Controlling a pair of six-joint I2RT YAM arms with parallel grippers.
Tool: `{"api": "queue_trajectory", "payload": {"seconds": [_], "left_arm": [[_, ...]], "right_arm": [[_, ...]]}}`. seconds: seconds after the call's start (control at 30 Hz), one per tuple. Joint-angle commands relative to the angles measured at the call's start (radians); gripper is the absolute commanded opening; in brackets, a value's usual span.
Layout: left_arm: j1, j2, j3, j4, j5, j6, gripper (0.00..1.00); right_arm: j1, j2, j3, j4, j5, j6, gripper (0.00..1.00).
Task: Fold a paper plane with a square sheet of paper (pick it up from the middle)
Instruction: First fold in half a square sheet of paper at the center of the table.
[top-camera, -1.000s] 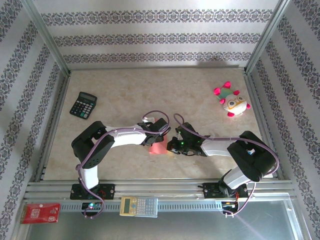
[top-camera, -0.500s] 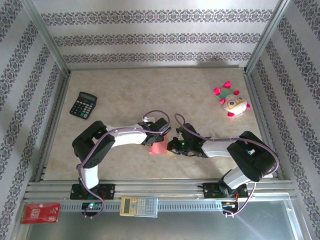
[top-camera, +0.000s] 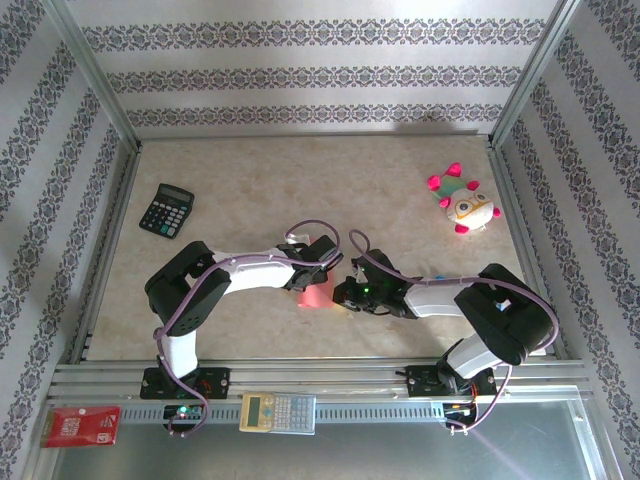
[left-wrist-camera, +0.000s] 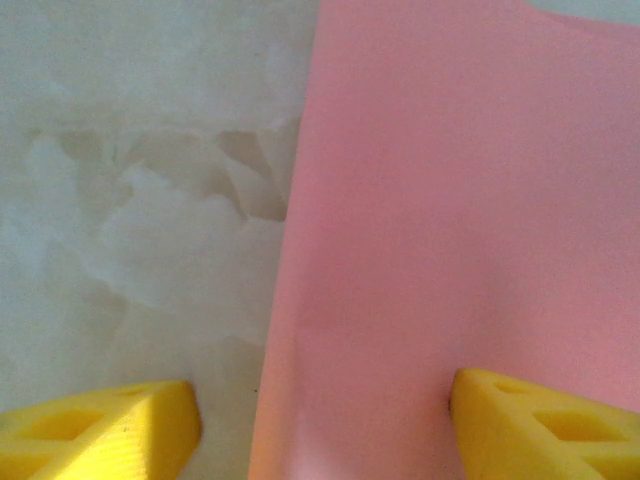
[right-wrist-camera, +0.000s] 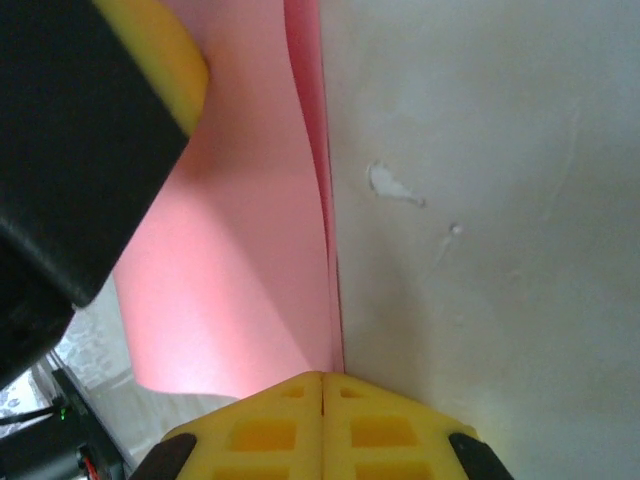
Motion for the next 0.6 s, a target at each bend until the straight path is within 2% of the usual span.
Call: {"api": "queue_trajectory", "payload": {"seconds": [0.0,0.17,0.57], "left_arm": [[0.066,0.130,-0.034,0.122,-0.047,-0.010,0.71],[0.066,0.125,-0.036,0.127,-0.044,-0.009,0.71],[0.072,0.113,-0.023,0.146,-0.013,-0.029,0.74]], "right_arm": [[-0.029,-0.060,-0.013,-0.002,-0.012,-0.050,0.08],[-0.051,-0.086,-0.010,-0.013,-0.016,-0.077,0.10],[-0.052,-0.023,0.005,0.022,-0.061,-0.086,0.09]]}}
